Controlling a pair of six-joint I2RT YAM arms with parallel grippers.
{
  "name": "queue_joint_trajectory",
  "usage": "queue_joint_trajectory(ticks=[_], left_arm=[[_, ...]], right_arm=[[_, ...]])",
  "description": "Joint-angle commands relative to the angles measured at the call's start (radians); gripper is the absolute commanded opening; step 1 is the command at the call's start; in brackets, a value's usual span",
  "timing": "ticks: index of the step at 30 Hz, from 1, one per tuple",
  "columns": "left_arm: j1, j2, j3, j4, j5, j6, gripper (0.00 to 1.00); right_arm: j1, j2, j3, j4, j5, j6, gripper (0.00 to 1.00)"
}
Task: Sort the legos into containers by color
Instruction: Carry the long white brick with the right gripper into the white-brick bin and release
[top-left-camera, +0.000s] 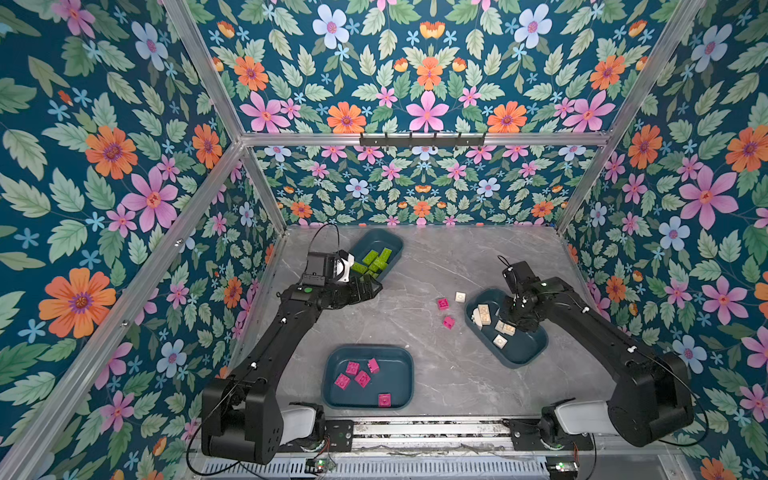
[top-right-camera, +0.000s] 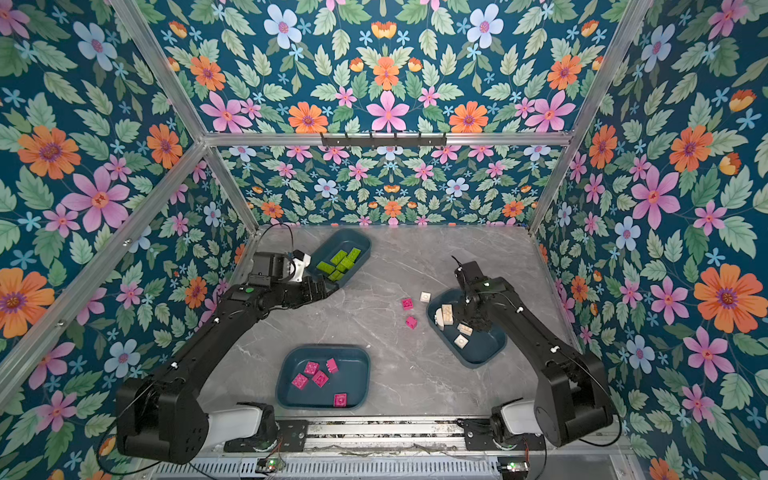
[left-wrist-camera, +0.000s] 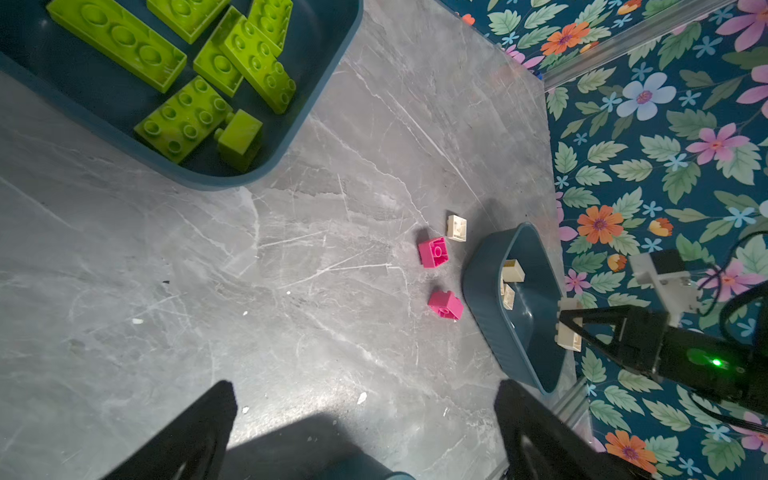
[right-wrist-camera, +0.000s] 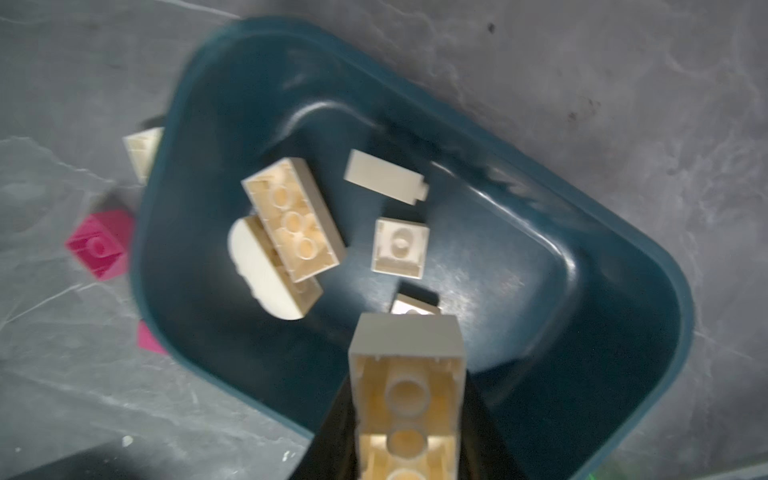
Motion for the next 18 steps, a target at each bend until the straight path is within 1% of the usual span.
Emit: queue_joint_trajectory(ticks=[1, 5, 7, 10, 13, 18], left_arm=[[-0.009, 0.006, 0.003, 0.023, 0.002, -0.008, 1.00], [-0.012, 0.015, 0.006, 0.017, -0.006, -0.003, 1.00], [-0.012, 0.018, 0.007, 0.016, -0.009, -0.001, 1.00], [-0.014, 0.026, 0.006, 0.018, -0.009, 0.000, 1.00], [-0.015, 0.029, 0.010, 0.016, -0.011, 0.002, 1.00], [-0.015, 0.030, 0.020, 0.000, -0.018, 0.012, 1.00]], right_arm=[[-0.032, -0.011, -0.048, 0.024, -0.002, -0.010, 0.24], [-0.097, 0.006, -0.115, 0.075, -0.005, -0.059, 0.24], [-0.123, 0.027, -0.134, 0.101, -0.014, -0.086, 0.26], [-0.128, 0.054, -0.141, 0.139, -0.023, -0.112, 0.33], [-0.135, 0.069, -0.149, 0.190, -0.057, -0.128, 0.38], [-0.137, 0.067, -0.117, 0.182, -0.076, -0.153, 0.49]])
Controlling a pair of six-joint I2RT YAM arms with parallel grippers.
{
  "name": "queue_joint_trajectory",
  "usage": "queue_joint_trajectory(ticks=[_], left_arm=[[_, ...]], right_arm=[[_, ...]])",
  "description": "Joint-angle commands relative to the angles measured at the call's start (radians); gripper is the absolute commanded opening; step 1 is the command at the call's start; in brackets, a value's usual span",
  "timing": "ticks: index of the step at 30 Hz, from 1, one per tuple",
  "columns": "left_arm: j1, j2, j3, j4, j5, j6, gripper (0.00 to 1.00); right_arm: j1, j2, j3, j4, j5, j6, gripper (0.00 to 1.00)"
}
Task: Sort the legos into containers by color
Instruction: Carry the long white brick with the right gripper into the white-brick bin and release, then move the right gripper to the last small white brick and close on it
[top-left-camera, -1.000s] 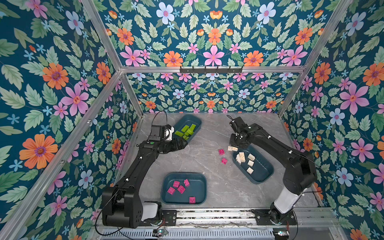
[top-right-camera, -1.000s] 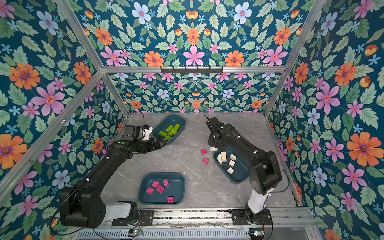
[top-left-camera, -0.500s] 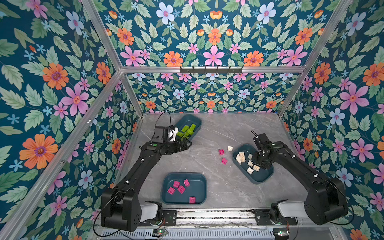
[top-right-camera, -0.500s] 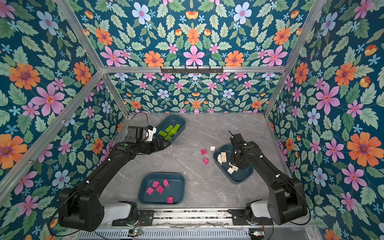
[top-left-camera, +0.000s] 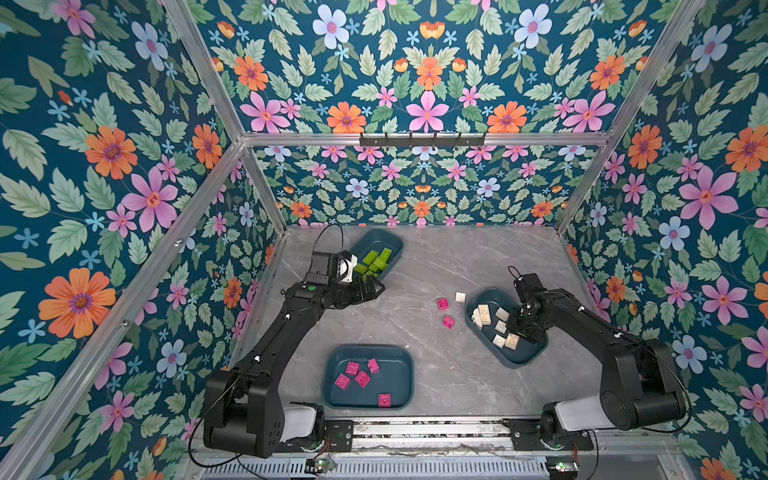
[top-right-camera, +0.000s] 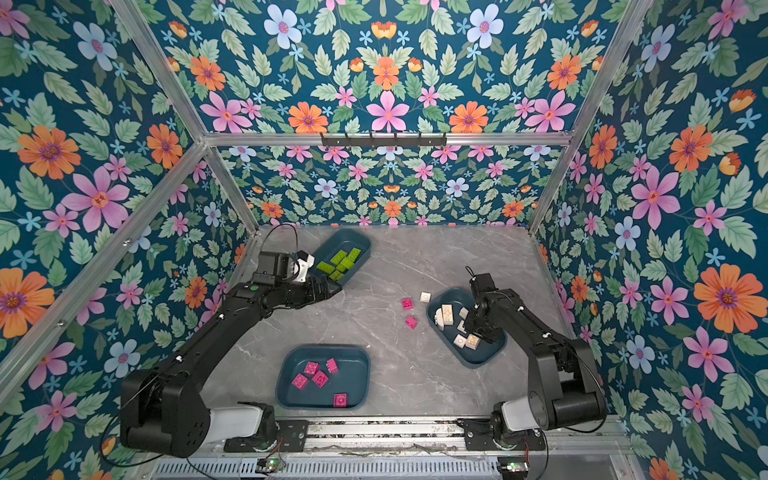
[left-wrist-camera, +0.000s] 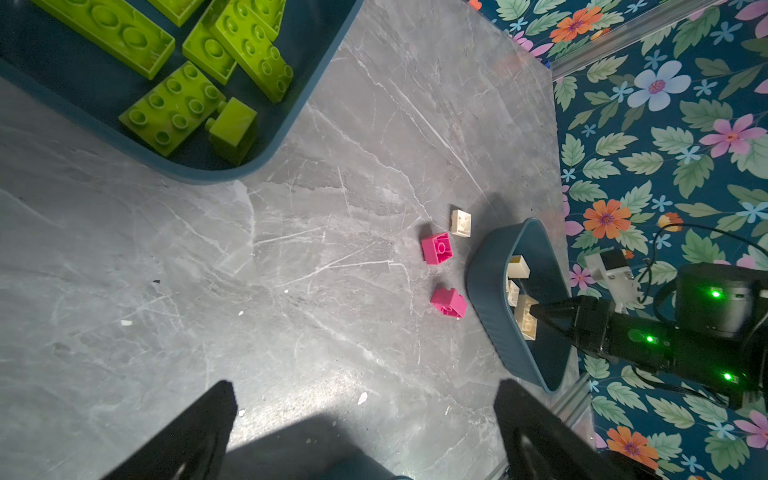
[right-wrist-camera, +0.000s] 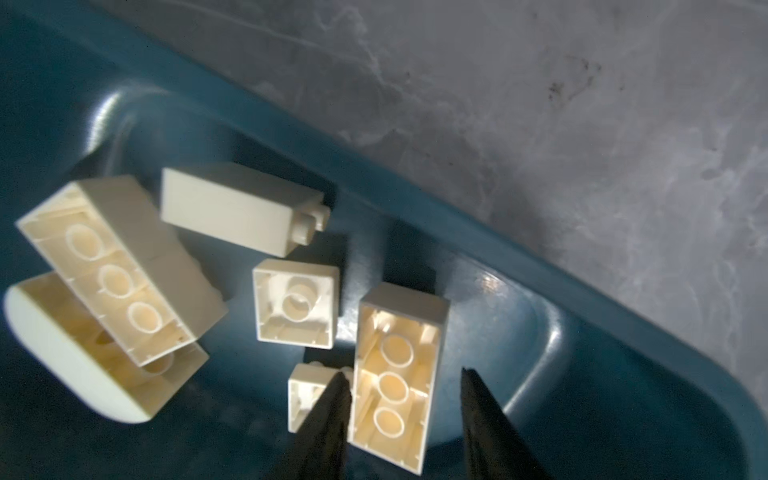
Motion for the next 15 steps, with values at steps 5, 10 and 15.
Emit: queue_joint_trajectory(ticks=[5, 10, 15], left_arm=[[0.001, 0.000, 0.014, -0.011, -0.015, 0.023, 1.00], [0.000, 0.004, 0.016, -0.007, -0.019, 0.020, 1.00], [0.000, 0.003, 0.020, -0.005, -0.022, 0.018, 1.00]], right_arm=[[0.002, -0.052, 0.091, -0.026, -0.118, -0.026, 0.52], [0.097, -0.012, 0.245, -0.051, -0.146, -0.018, 0.55], [0.170, 0.139, 0.429, -0.061, -0.139, -0.024, 0.64]])
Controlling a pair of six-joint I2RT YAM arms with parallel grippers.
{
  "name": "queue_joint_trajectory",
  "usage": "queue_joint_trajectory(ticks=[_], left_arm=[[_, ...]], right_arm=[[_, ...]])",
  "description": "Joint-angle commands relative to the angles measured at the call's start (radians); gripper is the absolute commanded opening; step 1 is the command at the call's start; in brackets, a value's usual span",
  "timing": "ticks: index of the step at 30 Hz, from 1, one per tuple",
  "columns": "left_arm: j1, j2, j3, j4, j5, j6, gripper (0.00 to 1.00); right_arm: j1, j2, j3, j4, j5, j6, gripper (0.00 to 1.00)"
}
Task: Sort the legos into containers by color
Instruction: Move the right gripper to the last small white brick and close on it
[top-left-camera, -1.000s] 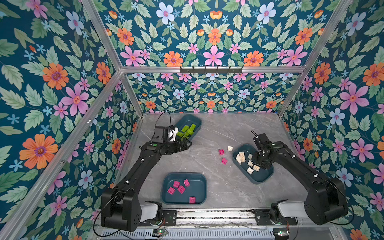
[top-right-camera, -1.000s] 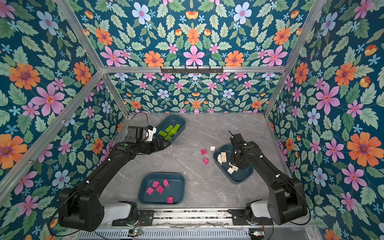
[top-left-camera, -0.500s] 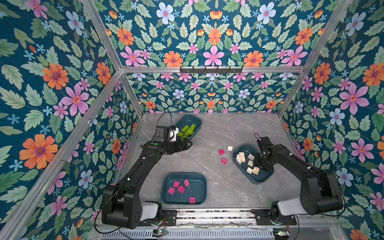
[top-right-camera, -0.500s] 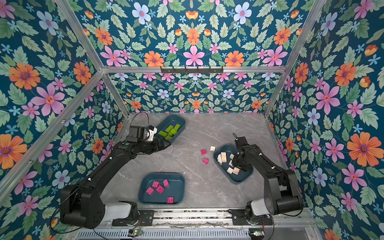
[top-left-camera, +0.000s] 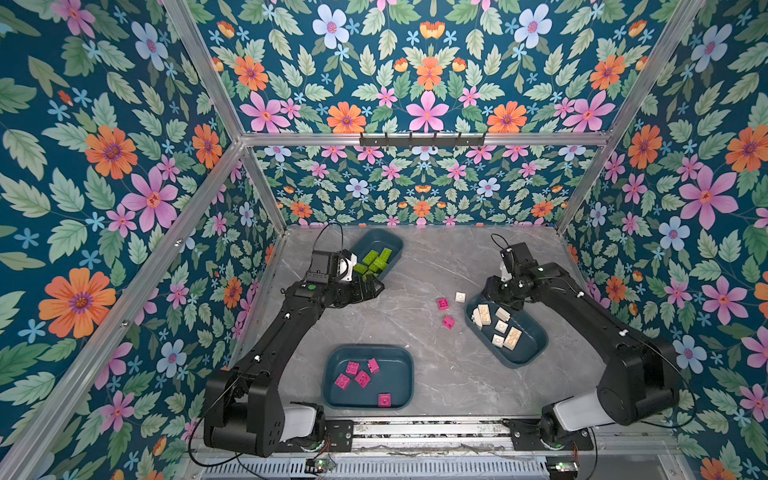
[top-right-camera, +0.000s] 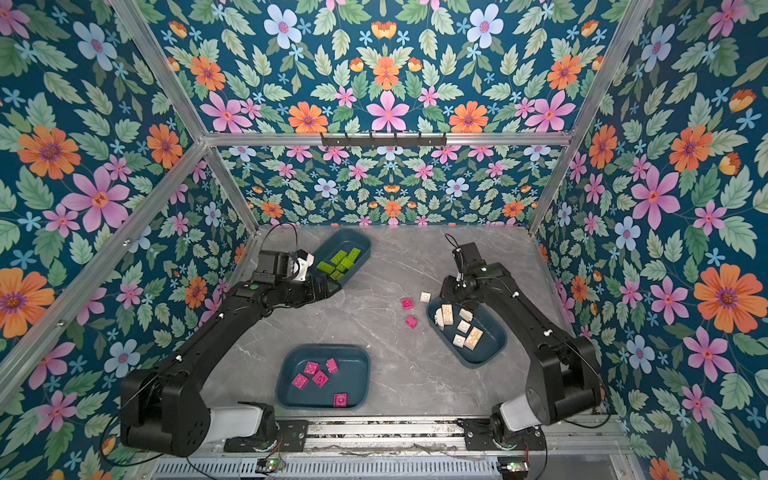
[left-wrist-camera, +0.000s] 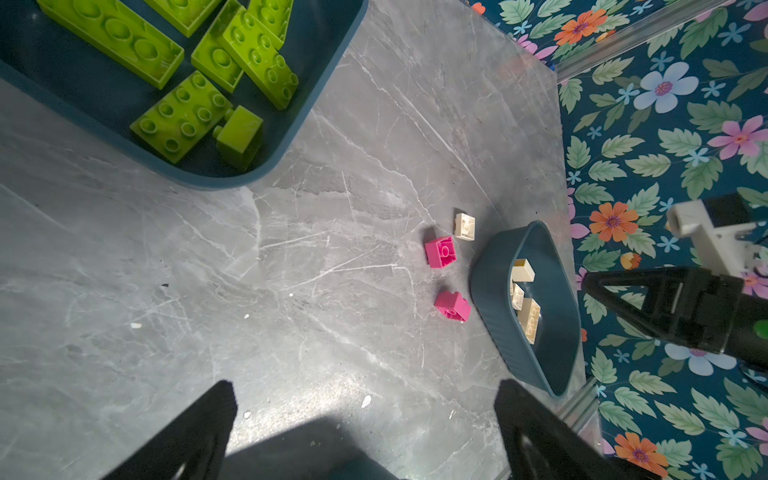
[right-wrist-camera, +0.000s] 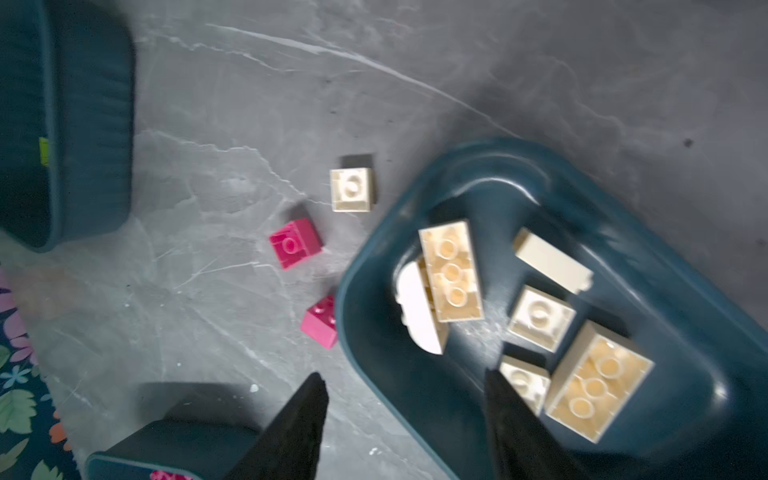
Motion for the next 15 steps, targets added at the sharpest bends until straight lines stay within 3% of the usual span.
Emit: queue_joint_trajectory(ticks=[1, 5, 15], left_arm=[[0.001, -0.001, 0.010, -0.001, -0.009, 0.013, 1.00], [0.001, -0.006, 0.007, -0.009, -0.020, 0.022, 1.00], [0.002, -0.020, -0.024, -0.006, -0.040, 0.030, 1.00]], right_arm=[[0.029, 0.091, 0.106, -0.038, 0.017, -0.009, 0.65], [0.053, 0.258, 0.235, -0.066, 0.077, -0.024, 0.68], [0.053, 0.534, 0.437, -0.113, 0.083, -0.078, 0.72]])
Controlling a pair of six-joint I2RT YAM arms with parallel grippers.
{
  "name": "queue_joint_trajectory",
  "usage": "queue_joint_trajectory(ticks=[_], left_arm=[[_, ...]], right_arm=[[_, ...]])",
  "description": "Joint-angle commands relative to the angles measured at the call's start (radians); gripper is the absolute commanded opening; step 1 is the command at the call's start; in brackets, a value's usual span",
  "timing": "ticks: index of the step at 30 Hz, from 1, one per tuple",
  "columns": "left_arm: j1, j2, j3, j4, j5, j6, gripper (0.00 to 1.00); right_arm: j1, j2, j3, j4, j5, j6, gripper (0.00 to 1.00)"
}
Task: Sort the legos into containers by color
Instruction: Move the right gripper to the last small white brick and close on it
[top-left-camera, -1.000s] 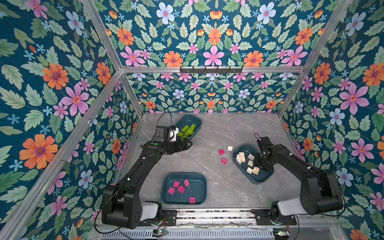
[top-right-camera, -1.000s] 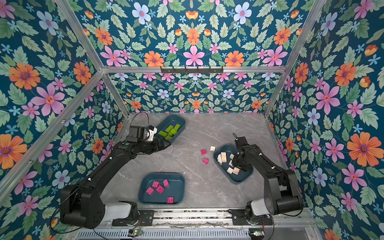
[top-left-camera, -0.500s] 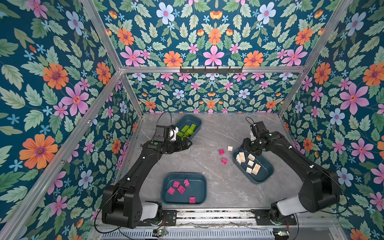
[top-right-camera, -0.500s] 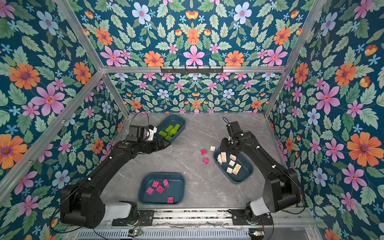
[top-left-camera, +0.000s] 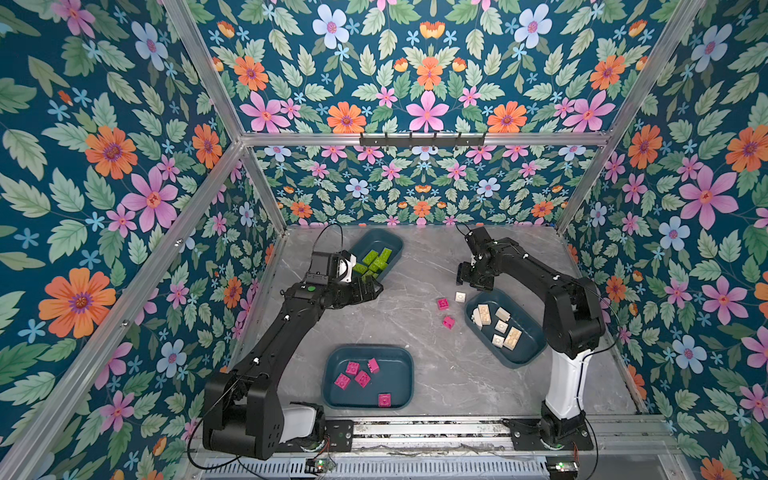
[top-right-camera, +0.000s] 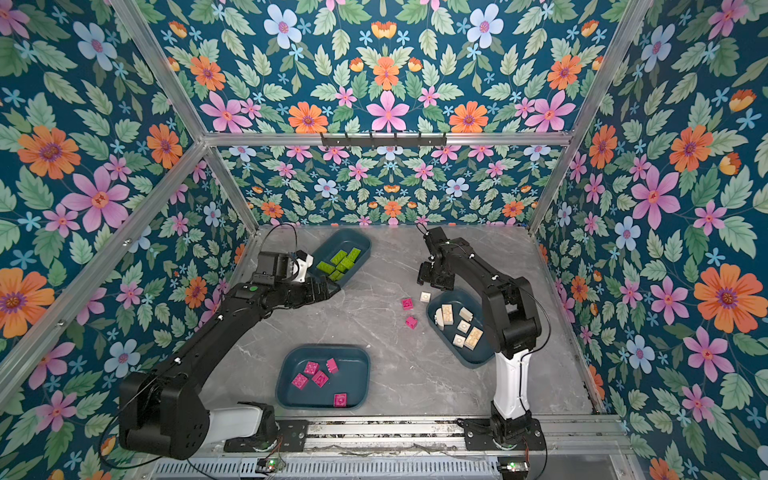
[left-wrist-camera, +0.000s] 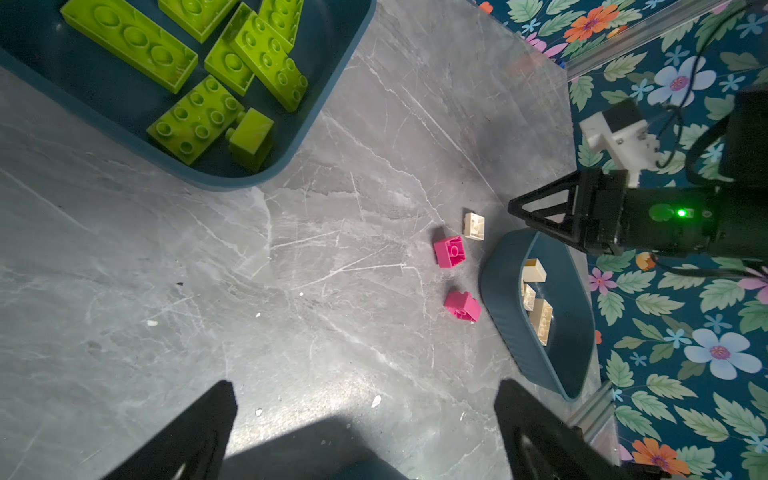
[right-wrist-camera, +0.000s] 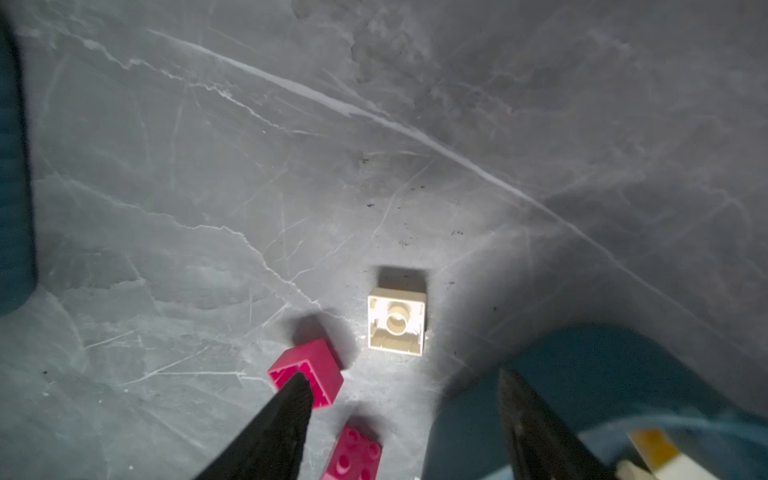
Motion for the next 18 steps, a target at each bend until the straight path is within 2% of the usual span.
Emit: queue_joint_trajectory(ticks=[1, 9, 18], left_arm=[[0.000, -0.005, -0.011, -0.002, -0.013, 0.014, 1.00], [0.001, 0.017, -0.021, -0.001, -0.017, 0.035, 1.00], [0.001, 0.036, -0.027, 0.002, -0.016, 0.049, 1.00]], right_arm=[[0.002, 0.055, 0.050, -0.054, 0.016, -0.047, 0.73], [0.004, 0.151, 0.106, -0.064, -0.046, -0.075, 0.74], [0.031, 0.206, 0.119, -0.067, -0.058, -0.066, 0.69]])
